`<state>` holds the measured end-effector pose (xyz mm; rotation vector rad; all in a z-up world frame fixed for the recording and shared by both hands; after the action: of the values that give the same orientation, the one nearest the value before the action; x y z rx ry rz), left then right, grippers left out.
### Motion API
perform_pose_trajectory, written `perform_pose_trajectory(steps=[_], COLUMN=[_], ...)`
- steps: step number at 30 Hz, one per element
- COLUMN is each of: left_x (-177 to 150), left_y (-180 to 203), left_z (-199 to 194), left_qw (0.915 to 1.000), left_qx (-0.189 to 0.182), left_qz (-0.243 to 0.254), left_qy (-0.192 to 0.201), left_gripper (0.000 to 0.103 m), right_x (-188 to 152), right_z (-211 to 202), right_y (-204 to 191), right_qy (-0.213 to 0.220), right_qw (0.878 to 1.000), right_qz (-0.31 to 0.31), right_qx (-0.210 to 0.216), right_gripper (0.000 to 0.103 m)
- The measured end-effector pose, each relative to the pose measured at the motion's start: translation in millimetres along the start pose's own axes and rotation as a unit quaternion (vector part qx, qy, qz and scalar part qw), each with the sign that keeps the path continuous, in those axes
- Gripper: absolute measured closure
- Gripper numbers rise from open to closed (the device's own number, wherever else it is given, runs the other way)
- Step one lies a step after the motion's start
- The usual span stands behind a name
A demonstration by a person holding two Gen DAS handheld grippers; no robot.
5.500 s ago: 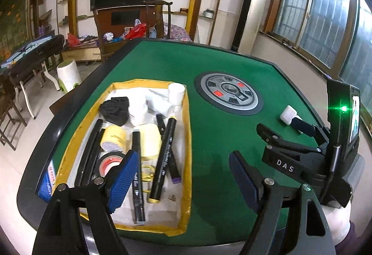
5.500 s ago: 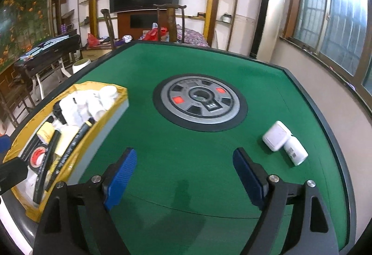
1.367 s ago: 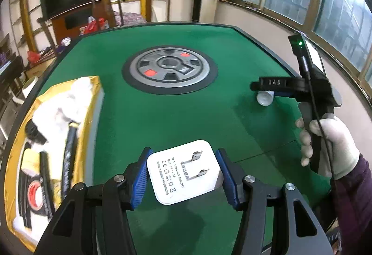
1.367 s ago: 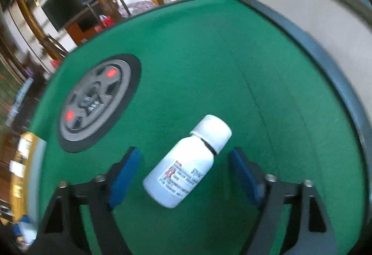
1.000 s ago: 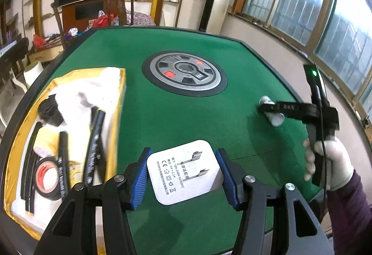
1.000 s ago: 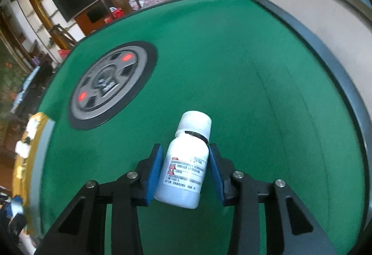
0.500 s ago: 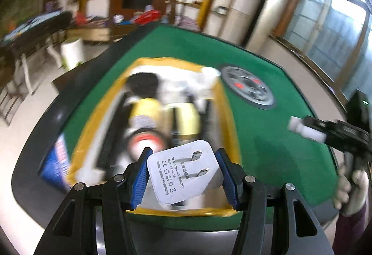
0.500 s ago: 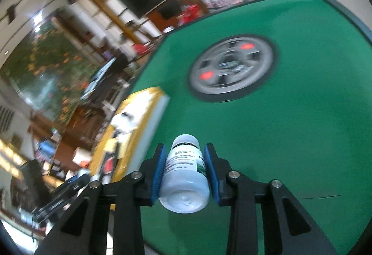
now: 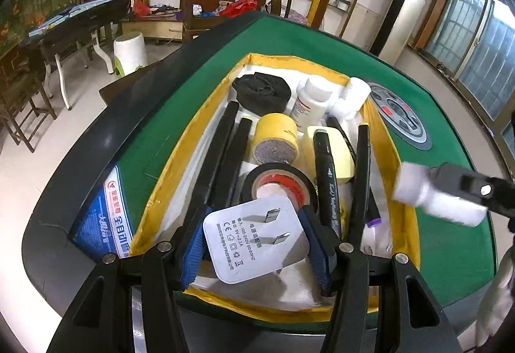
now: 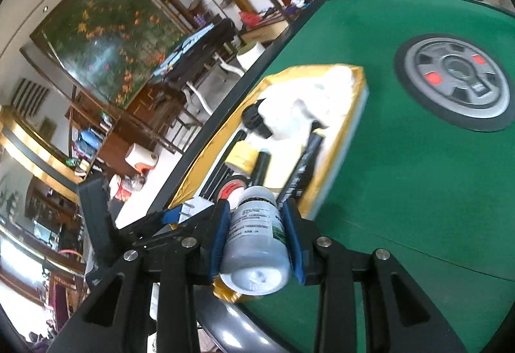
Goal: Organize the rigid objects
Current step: 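Carry the adapter and pill bottle into the tray and open both tools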
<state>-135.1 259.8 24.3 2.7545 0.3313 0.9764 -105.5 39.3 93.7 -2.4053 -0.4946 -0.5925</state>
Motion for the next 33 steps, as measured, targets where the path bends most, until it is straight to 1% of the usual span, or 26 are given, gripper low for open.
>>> perform_pose_trajectory(steps=[3,5,8,10,13,16,17,18,22,24,25,26,29,31,32,33], left_x=[2.2,3.2,6.2,9.4,12.7,14.5,14.4,13.9,12.8,12.8,12.7,12.8,13.4,13.8,14.2,13.9], left_y=[-3.7,-4.5,-7.8,-11.1,-18.0,-23.7,-24.5,-24.6,-17.5,-10.3,-6.2,-2.5,9.6,18.3,23.3,28.3], left_z=[-2.5,-7.8,-16.3,-23.3,-31.2,-32.6,-31.4,-30.3,-33.1,-36.7,-39.0,-41.4,-49.1,-54.6,-58.2,-62.4], left_qw=[0.9999,0.9996,0.9991,0.9986,0.9983,0.9981,0.9983,0.9984,0.998,0.997,0.9963,0.9955,0.9925,0.9898,0.9878,0.9848], left_qx=[-0.015,-0.024,-0.033,-0.037,-0.03,-0.023,-0.02,-0.014,0.011,0.023,0.029,0.034,0.049,0.063,0.072,0.088], left_qz=[-0.009,-0.011,-0.016,-0.02,-0.023,-0.025,-0.024,-0.022,-0.004,0.01,0.016,0.019,0.032,0.039,0.043,0.046], left_qy=[0.002,0.01,0.022,0.031,0.045,0.051,0.05,0.05,0.062,0.073,0.08,0.086,0.107,0.122,0.132,0.143], left_gripper=[0.041,0.036,0.033,0.032,0.026,0.025,0.025,0.025,0.025,0.023,0.019,0.015,0.012,0.01,0.006,0.005], right_x=[1.4,3.1,3.2,-0.2,-7.8,-13.5,-13.2,-13.4,-14.7,-15.7,-16.3,-16.7,-18.0,-20.5,-22.2,-24.1], right_z=[18.3,28.3,43.2,52.5,60.6,60.0,59.4,58.0,48.1,40.1,36.7,32.5,22.6,14.1,9.2,4.5], right_y=[-9.4,-13.9,-21.9,-23.2,-28.1,-31.8,-32.8,-33.5,-37.1,-38.6,-39.3,-39.3,-39.2,-38.5,-38.6,-39.9], right_qy=[-0.002,0.01,0.036,0.032,0.014,0.011,0.008,0.007,0.014,0.027,0.032,0.04,0.062,0.084,0.099,0.114], right_qw=[1.0,0.999,0.995,0.994,0.995,0.995,0.996,0.996,0.995,0.994,0.994,0.993,0.991,0.987,0.984,0.98], right_qz=[-0.007,-0.01,-0.032,-0.035,-0.04,-0.049,-0.049,-0.049,-0.059,-0.062,-0.062,-0.063,-0.066,-0.072,-0.076,-0.082], right_qx=[-0.017,-0.036,-0.082,-0.097,-0.089,-0.083,-0.08,-0.076,-0.078,-0.084,-0.085,-0.087,-0.098,-0.115,-0.128,-0.142], right_gripper=[0.07,0.07,0.07,0.07,0.069,0.063,0.059,0.057,0.055,0.049,0.047,0.046,0.045,0.042,0.038,0.036])
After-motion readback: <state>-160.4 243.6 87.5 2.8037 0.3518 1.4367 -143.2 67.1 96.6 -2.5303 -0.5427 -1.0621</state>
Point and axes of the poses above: each gripper's, at about its wrist camera, not at the fingertips, and z roughly the way its jaws point, y to its right, x to its top, the point moved 1 cm from there along z, roughly the way its jaws point, and after that the axes turned 4 degrees about -x, right-handed, at the moved point
